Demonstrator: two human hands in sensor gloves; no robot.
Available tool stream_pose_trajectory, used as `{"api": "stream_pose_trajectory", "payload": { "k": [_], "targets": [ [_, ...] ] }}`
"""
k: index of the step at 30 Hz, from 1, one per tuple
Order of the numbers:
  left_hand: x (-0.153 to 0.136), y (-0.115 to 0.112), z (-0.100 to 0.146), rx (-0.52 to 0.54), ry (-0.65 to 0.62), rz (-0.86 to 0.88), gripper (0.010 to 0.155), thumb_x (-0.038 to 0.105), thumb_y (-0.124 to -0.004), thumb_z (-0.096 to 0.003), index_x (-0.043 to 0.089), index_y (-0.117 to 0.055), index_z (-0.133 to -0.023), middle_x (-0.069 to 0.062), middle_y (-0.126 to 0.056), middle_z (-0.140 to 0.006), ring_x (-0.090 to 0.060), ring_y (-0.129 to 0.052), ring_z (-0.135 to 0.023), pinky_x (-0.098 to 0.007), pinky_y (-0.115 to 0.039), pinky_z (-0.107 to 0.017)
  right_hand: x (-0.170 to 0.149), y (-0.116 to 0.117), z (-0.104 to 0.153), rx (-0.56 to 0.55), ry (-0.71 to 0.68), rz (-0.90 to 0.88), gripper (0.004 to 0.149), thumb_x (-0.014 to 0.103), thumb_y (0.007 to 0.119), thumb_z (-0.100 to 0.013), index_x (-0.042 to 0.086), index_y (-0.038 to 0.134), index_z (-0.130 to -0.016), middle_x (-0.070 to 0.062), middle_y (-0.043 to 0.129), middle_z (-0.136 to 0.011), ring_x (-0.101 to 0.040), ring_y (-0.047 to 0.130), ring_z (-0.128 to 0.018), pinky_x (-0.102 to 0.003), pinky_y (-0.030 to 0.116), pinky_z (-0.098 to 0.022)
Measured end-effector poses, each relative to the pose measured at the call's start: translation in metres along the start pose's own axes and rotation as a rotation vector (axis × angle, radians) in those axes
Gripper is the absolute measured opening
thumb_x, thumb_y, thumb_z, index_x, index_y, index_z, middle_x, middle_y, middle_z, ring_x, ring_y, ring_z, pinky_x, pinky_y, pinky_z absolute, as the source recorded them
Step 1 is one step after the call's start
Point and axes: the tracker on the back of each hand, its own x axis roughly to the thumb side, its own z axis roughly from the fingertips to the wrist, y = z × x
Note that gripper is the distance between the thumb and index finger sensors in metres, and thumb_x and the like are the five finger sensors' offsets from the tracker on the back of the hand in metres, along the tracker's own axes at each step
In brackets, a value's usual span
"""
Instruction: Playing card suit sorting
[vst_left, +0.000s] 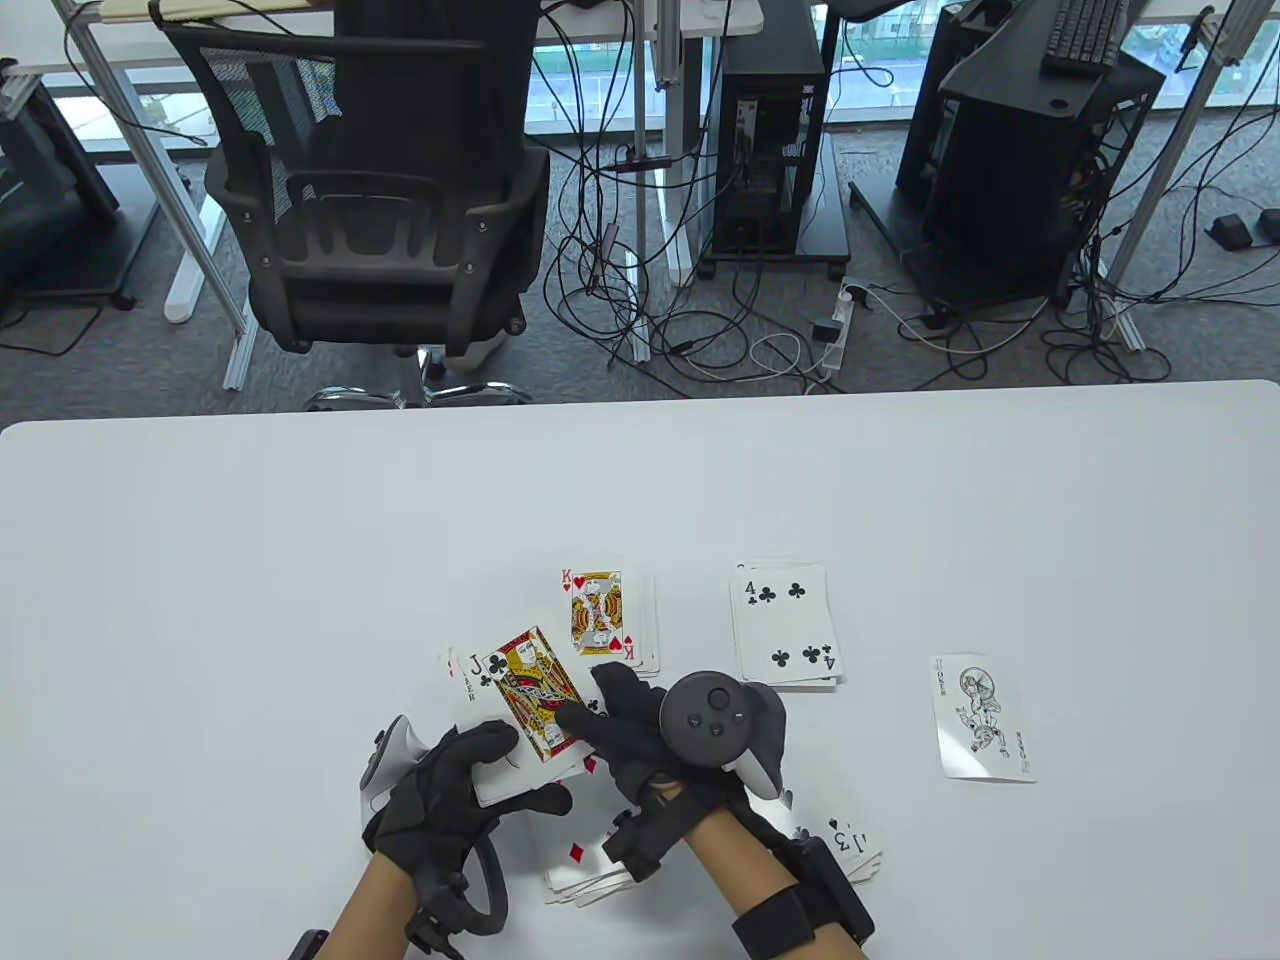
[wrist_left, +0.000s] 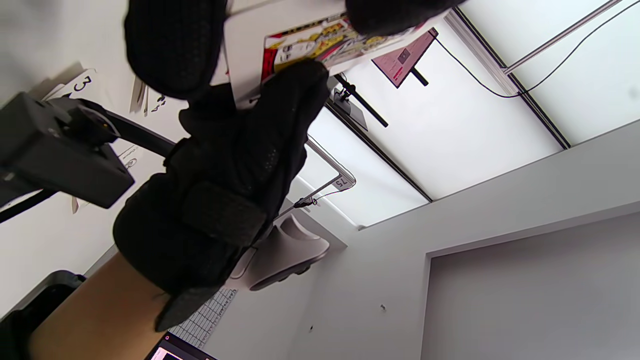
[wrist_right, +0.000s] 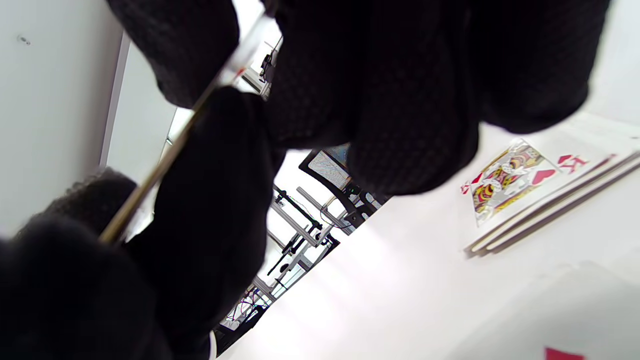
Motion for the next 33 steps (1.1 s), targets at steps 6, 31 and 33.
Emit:
{"api": "stream_pose_trajectory", "payload": {
  "k": [6,31,33],
  "targets": [
    [0.0,0.0,0.0,-0.003,-0.008,0.012,0.049,0.039,-0.059,-0.0635,0.025,-0.042,-0.108,-0.005,-0.055,-0.111,-0.033,-0.073,-0.099,-0.045,-0.08,-0.059,-0.015,-0.024,-0.007,0.033,0.06,-0.107,0.046,0.024,0.07,-0.053,-0.016,0.073,-0.075,-0.009,0.093,-0.04,-0.03,0.098,-0.026,-0.051,0.084,-0.032],
    [0.0,0.001,-0.001,0.018,-0.003,0.026,0.05,0.04,-0.059,-0.0641,0.025,-0.041,-0.108,-0.005,-0.055,-0.112,-0.033,-0.073,-0.099,-0.045,-0.08,-0.06,-0.14,-0.123,-0.024,-0.095,0.714,0.531,0.05,0.026,0.069,-0.054,-0.019,0.075,-0.073,-0.01,0.094,-0.034,-0.03,0.098,-0.02,-0.051,0.085,-0.027],
    [0.0,0.001,-0.001,0.018,-0.001,0.026,0.05,0.04,-0.059,-0.0641,0.026,-0.041,-0.108,-0.005,-0.055,-0.112,-0.033,-0.073,-0.099,-0.045,-0.08,-0.06,-0.14,-0.116,-0.028,-0.036,0.743,0.659,0.052,0.029,0.069,-0.054,-0.019,0.075,-0.074,-0.009,0.095,-0.033,-0.03,0.098,-0.02,-0.05,0.085,-0.027]
  ]
}}
